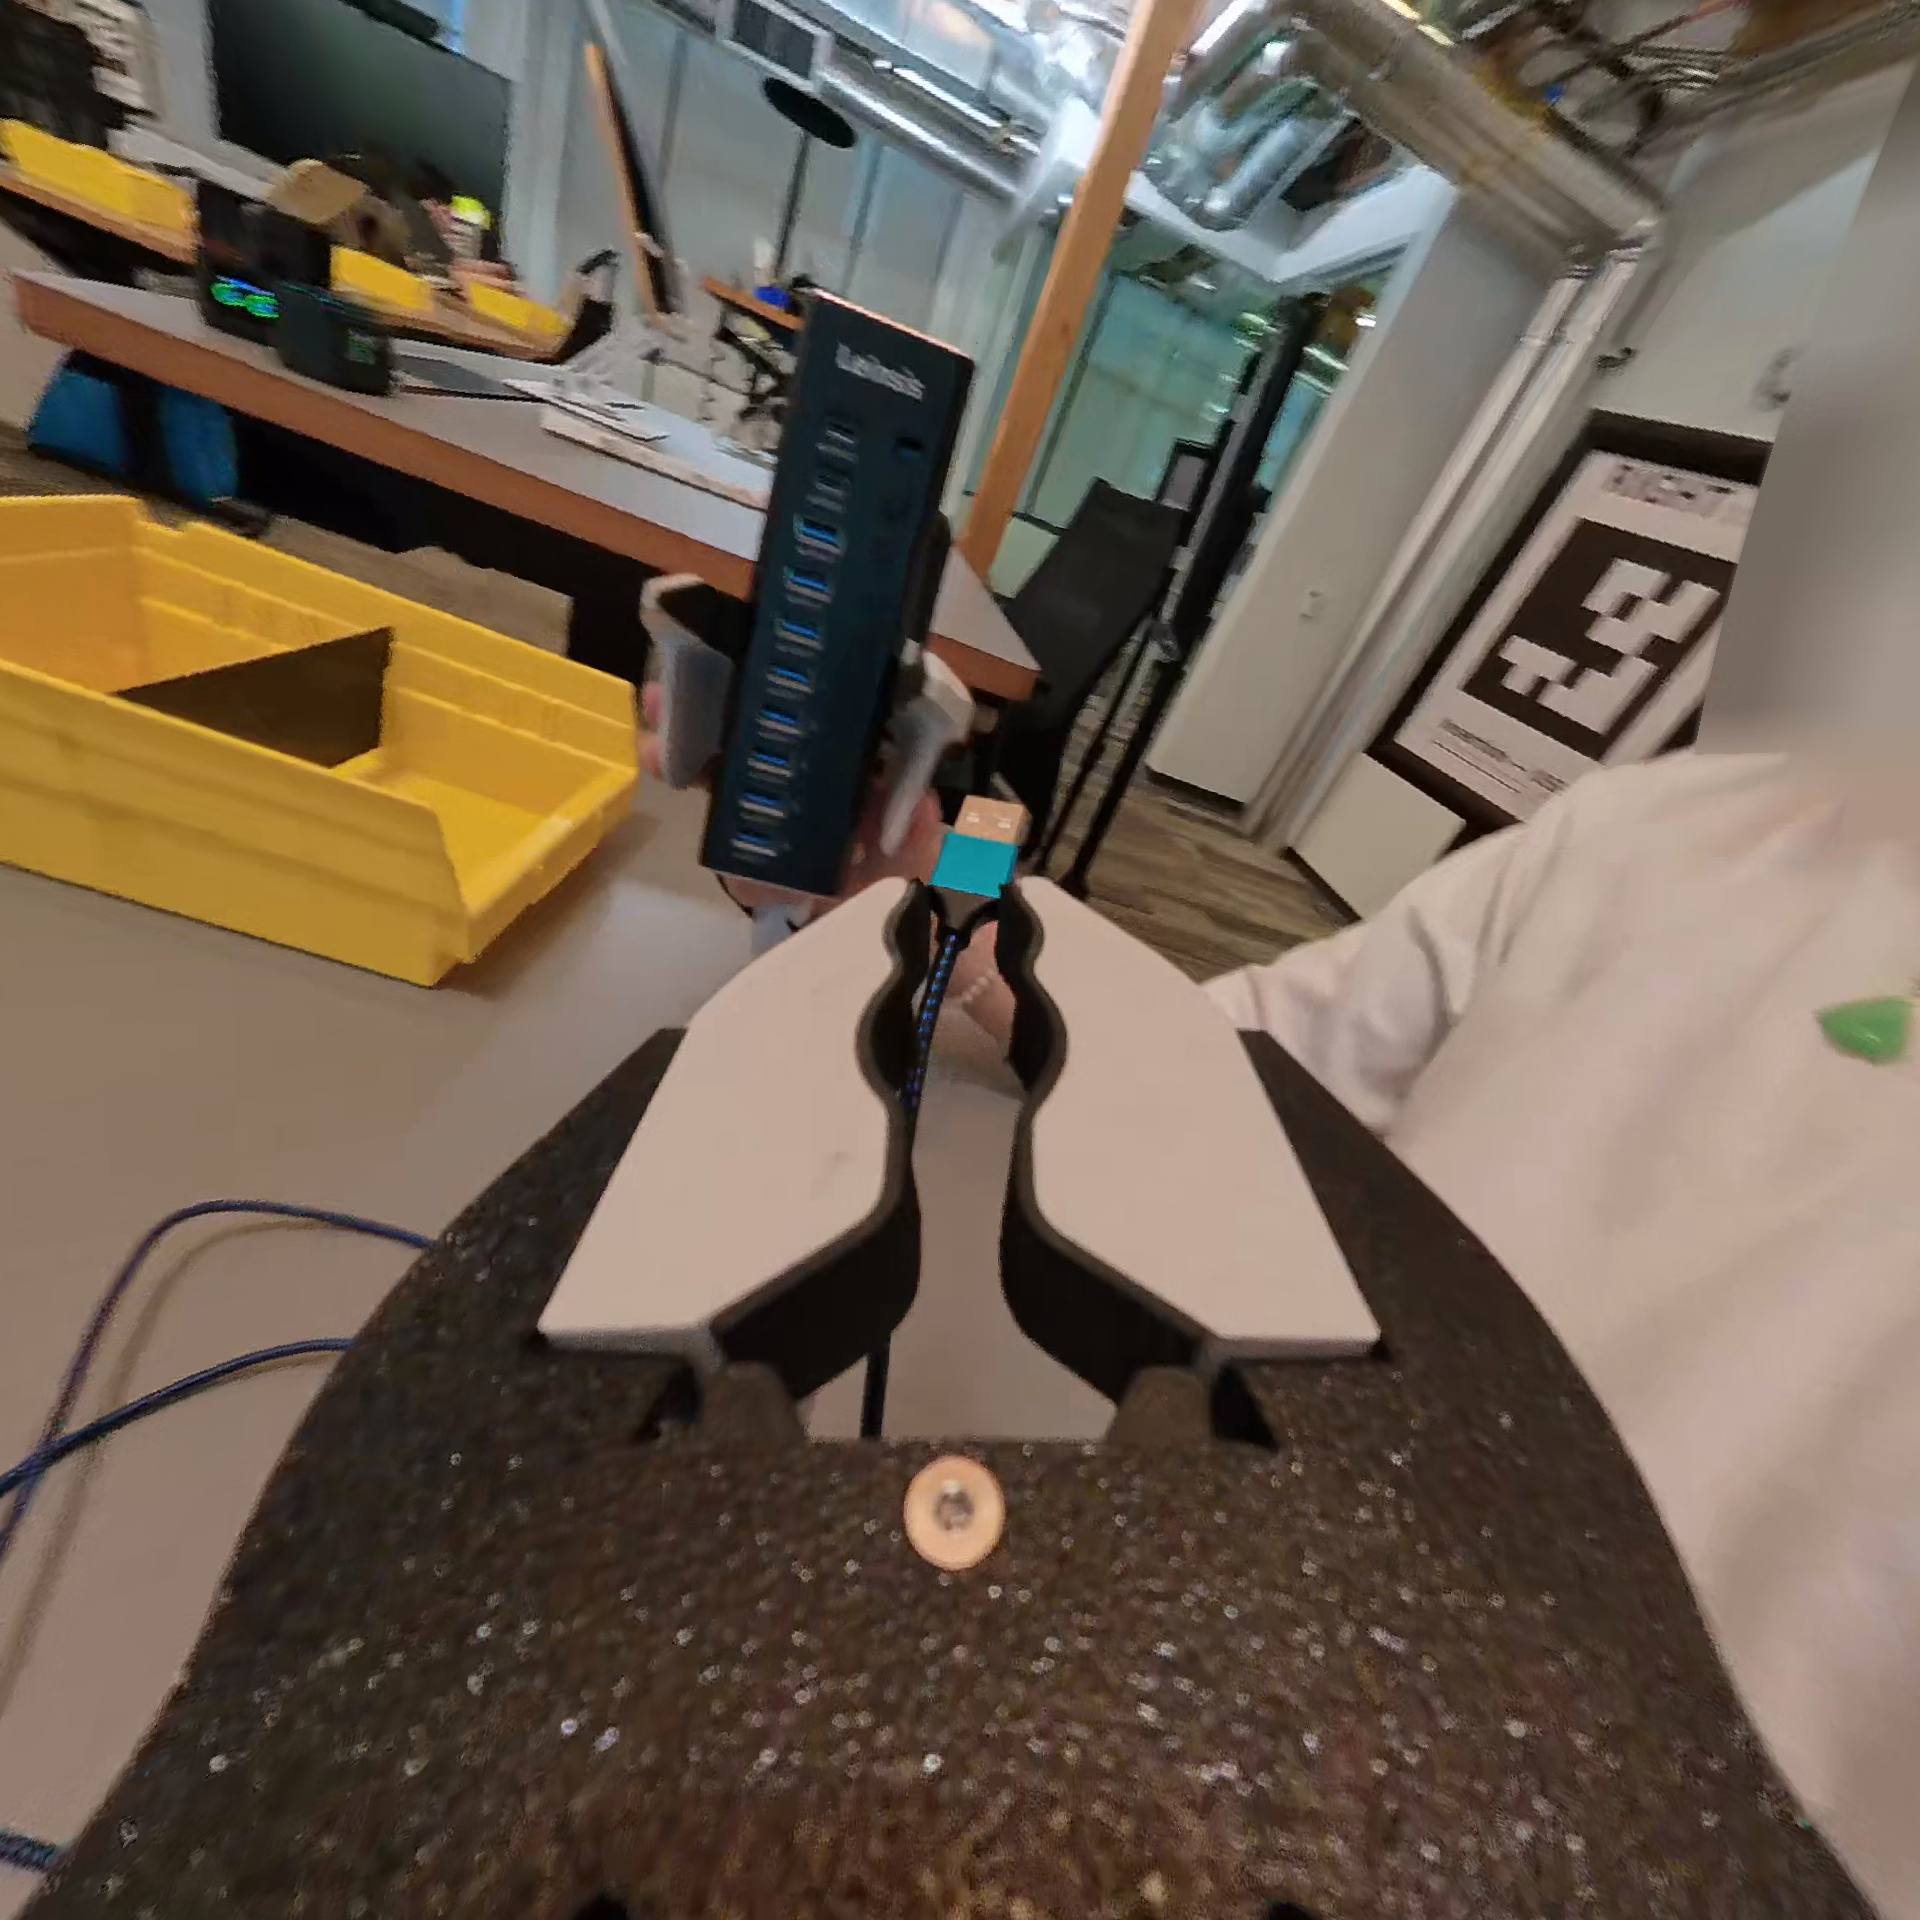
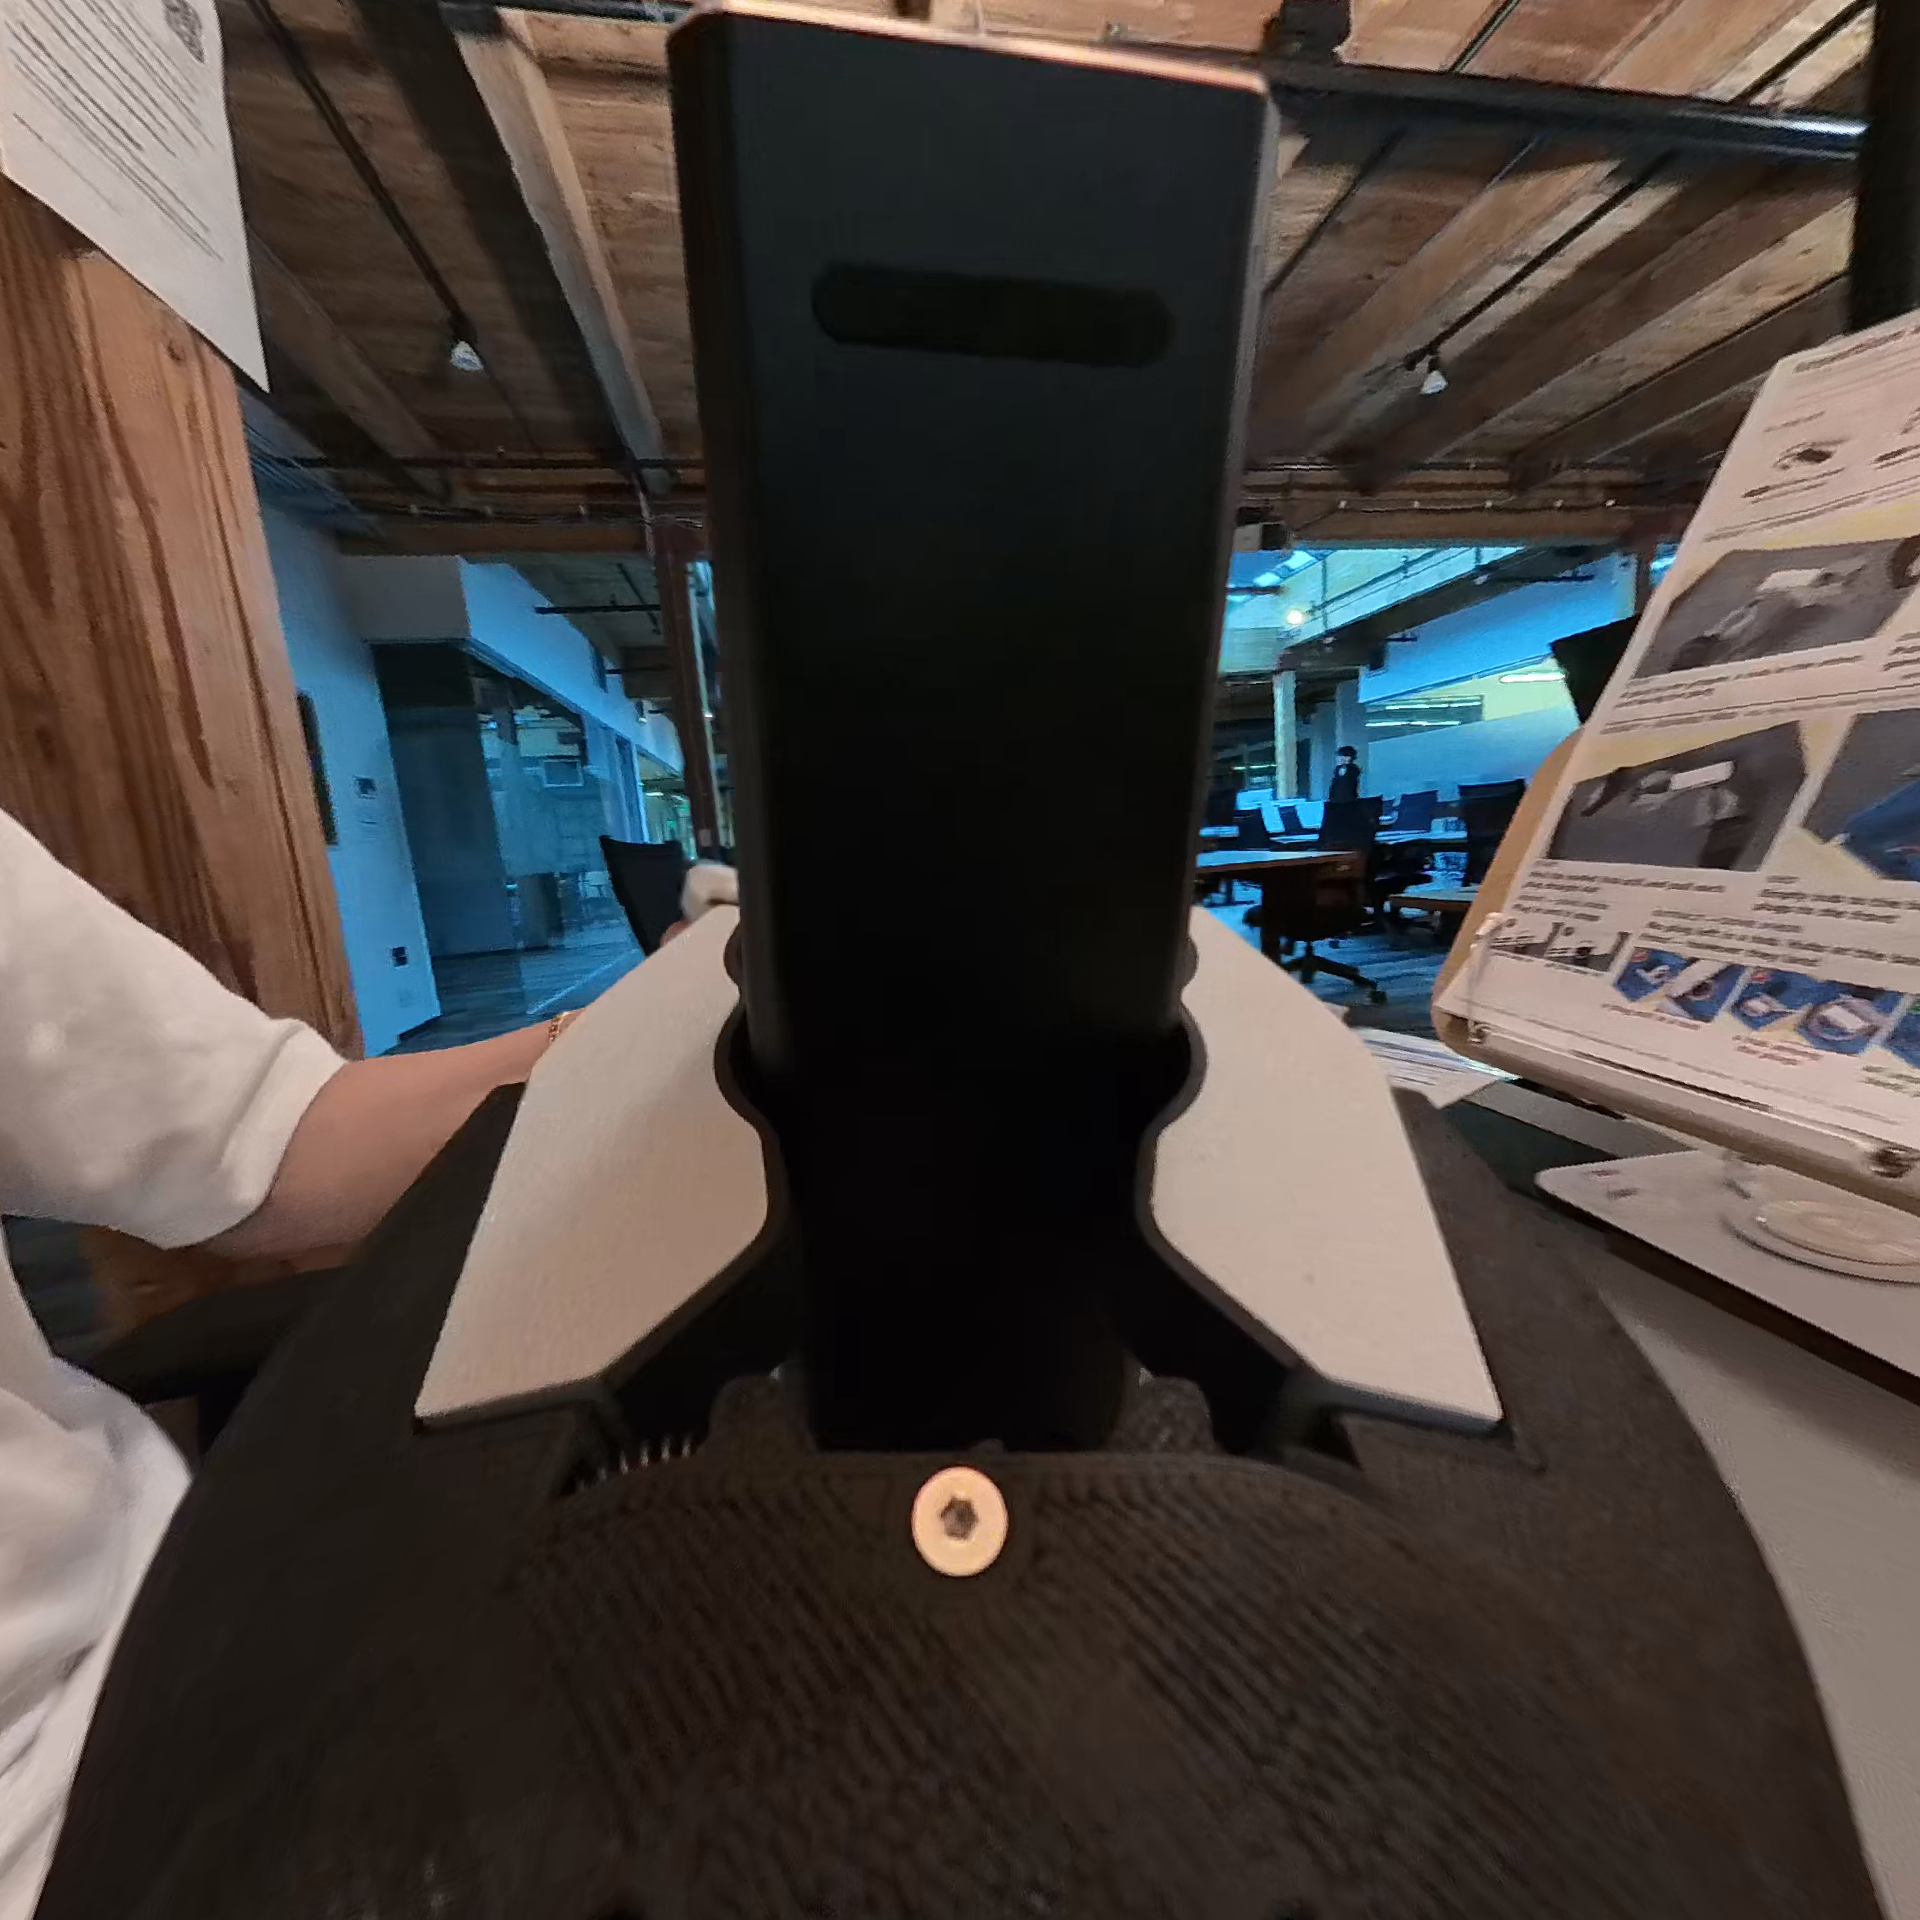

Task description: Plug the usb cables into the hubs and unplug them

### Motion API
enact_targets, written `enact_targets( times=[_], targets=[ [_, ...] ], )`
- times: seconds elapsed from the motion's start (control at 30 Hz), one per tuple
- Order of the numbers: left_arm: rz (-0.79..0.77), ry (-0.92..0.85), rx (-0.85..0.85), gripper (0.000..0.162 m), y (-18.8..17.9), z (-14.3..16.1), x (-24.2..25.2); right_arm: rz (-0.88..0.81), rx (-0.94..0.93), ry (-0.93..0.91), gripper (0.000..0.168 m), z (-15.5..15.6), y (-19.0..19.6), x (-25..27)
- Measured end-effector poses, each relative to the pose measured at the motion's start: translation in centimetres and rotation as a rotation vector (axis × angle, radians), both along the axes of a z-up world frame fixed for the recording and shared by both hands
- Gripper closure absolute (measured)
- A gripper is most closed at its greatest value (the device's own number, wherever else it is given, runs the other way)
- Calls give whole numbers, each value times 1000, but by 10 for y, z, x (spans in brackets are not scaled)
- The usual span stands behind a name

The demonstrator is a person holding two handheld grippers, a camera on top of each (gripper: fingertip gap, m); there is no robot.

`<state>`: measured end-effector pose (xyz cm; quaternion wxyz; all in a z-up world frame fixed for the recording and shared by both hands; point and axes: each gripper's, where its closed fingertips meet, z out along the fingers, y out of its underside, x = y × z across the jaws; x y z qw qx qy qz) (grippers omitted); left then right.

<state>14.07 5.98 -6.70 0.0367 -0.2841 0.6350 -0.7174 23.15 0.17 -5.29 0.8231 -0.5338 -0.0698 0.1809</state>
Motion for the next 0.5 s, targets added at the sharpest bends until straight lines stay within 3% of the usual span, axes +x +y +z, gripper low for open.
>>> enact_targets(
  times=[0.17, 0.5],
  targets=[
    [147, 41, 55, 150, -3, 15, 24, 105, 54, 54, 94, 0, 0, -8],
    [336, 74, 291, 150, -18, 5, 43, 288, 163, 176, 95, -1, -6, -13]
  ],
)
